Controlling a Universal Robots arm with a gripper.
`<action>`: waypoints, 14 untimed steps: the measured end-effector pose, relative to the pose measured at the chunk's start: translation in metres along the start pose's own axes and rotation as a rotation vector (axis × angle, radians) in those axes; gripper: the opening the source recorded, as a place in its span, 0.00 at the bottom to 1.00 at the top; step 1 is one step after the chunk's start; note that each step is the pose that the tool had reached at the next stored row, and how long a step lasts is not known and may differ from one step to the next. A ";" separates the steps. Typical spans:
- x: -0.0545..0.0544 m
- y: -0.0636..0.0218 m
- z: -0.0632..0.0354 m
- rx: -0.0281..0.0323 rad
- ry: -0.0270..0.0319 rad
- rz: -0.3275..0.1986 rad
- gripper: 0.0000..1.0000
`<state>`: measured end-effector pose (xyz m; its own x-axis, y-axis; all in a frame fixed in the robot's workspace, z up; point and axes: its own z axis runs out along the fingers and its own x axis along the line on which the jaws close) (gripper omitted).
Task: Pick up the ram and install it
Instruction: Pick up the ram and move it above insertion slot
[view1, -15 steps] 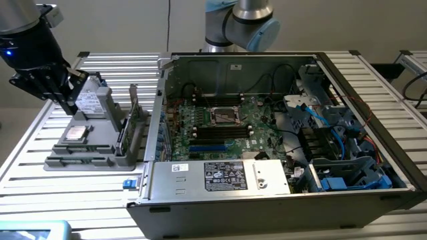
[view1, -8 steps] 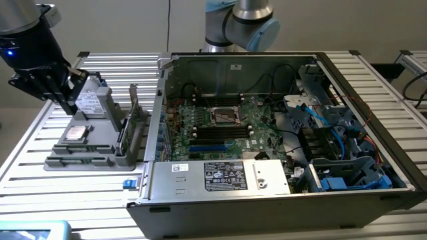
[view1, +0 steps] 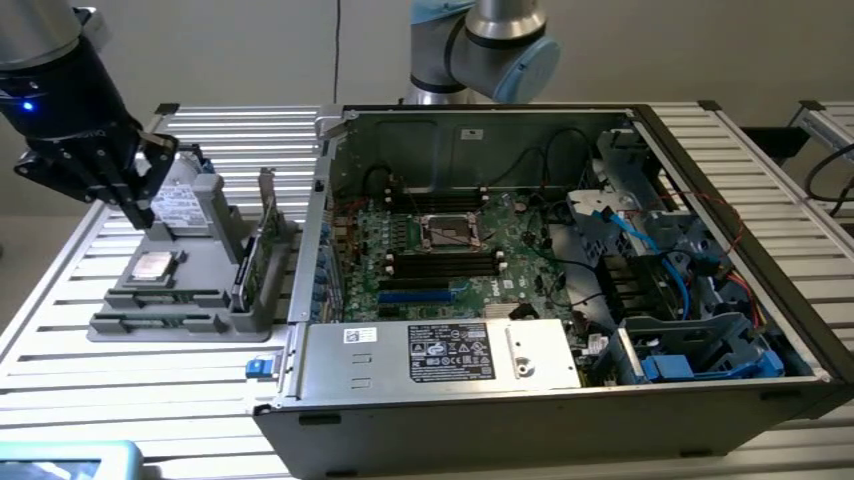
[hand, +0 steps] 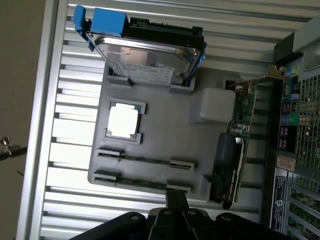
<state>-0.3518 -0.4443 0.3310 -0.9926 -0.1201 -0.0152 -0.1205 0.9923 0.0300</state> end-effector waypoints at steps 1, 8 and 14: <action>0.000 0.0000 0.0000 -0.0003 0.0005 -0.017 0.11; 0.000 -0.0001 0.0009 -0.0022 0.0043 -0.144 0.11; 0.000 -0.0001 0.0018 -0.0021 0.0091 -0.253 0.11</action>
<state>-0.3517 -0.4444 0.3292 -0.9308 -0.3653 -0.0136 -0.3656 0.9303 0.0285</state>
